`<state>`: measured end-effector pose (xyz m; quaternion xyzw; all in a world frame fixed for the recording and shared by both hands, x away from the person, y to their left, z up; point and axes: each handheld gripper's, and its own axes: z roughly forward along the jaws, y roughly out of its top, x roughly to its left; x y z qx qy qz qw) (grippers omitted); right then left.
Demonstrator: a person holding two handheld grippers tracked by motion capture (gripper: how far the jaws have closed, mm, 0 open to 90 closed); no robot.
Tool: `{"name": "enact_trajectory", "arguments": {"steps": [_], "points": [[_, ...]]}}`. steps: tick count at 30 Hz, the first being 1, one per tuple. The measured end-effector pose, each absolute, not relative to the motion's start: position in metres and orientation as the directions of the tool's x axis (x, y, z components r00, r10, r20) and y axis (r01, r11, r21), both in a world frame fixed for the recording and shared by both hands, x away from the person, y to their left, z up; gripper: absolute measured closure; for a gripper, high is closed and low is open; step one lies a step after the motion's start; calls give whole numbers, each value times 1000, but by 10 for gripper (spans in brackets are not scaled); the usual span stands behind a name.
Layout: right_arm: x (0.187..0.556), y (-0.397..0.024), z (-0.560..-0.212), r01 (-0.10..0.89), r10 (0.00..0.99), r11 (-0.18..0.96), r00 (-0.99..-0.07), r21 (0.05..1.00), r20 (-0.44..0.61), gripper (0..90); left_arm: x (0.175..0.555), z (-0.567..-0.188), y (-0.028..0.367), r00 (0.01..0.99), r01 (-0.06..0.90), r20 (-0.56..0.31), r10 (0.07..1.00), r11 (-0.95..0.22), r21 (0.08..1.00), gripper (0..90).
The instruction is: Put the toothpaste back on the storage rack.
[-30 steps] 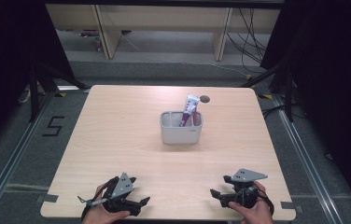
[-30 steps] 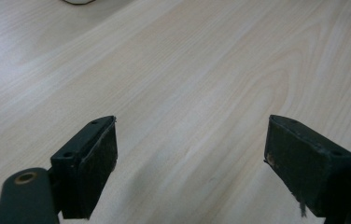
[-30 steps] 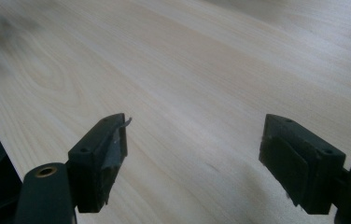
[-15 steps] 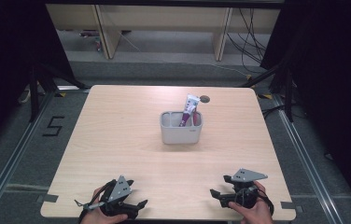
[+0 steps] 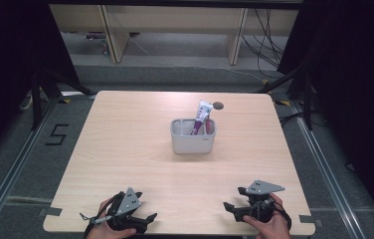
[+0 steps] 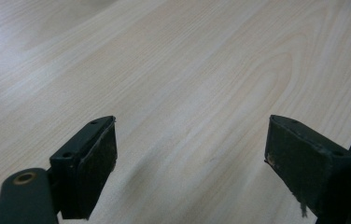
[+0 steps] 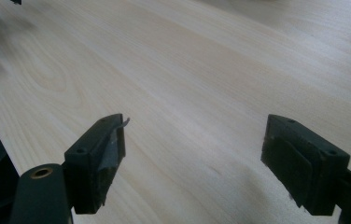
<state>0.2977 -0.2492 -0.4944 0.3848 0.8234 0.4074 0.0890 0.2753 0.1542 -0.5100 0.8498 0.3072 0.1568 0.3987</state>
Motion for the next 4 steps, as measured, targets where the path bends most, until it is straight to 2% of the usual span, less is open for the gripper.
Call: {"name": "enact_trajectory", "arguments": {"steps": [4], "points": [[298, -249, -494, 561, 705, 372, -689, 740, 168, 224, 275, -510, 154, 761, 396, 26, 648, -495, 774, 165]]}}
